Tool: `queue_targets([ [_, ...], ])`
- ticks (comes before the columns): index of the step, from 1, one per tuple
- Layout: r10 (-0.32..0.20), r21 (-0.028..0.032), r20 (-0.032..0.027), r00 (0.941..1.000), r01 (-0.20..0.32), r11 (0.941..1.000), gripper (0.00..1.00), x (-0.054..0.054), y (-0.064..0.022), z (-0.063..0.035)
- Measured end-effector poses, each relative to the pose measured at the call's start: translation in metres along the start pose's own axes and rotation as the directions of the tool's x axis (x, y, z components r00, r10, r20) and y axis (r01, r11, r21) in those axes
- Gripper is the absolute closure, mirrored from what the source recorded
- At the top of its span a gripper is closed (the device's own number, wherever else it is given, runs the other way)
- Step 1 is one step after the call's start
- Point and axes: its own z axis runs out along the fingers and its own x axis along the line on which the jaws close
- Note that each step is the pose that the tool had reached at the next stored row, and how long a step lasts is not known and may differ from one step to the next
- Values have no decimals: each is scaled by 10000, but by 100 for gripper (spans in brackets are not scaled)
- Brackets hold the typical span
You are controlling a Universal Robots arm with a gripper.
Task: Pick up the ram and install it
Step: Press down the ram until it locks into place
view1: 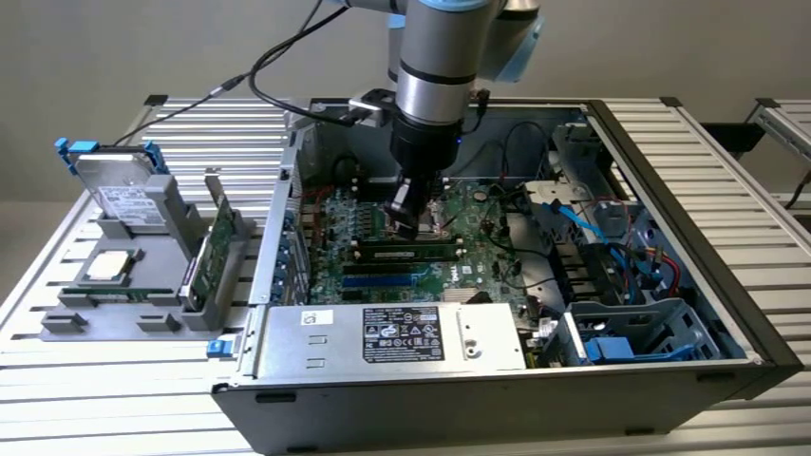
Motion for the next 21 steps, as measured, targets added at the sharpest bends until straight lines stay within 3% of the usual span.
queue_targets([
  [4, 650, -70, 28, 9979, -650, 9979, 90, 0, 0, 0],
  [10, 1583, -175, 60, 9874, -1582, 9873, 90, 0, 0, 0],
  [17, 2561, -287, 84, 9666, -2558, 9663, 90, 0, 0, 0],
  [21, 3027, -310, 110, 9530, -3023, 9527, 90, 0, 0, 0],
])
